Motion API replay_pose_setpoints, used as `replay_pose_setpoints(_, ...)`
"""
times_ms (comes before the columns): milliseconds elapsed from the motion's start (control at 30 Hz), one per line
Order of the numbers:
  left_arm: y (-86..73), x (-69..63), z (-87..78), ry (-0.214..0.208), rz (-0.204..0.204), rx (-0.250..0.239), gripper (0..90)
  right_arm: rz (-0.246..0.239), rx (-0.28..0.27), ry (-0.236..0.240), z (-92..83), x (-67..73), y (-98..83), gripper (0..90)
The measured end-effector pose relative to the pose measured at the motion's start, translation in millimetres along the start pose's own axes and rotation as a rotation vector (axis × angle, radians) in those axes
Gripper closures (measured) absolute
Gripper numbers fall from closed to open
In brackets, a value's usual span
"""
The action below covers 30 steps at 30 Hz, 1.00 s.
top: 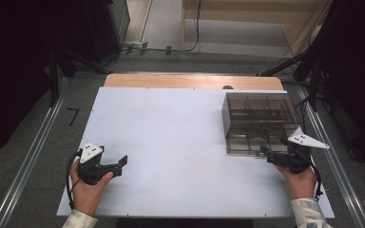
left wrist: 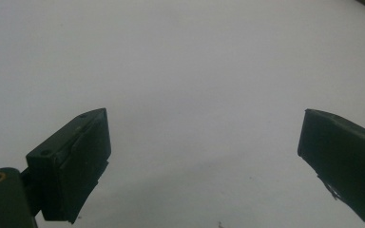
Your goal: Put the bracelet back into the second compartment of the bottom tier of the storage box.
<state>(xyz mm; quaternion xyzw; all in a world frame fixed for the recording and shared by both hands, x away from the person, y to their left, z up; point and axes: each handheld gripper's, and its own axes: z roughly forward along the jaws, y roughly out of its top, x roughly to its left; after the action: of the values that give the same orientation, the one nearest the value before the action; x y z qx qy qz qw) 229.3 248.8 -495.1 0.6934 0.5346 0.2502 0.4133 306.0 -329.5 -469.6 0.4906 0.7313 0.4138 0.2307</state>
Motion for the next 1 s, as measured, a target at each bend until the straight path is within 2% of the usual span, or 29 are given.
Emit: replay_pose_setpoints(1000,0.1,-0.1,-0.6,-0.001,-0.003,-0.005,4.4,-0.026,-0.015,0.042,-9.6,10.1,-5.5,8.7)
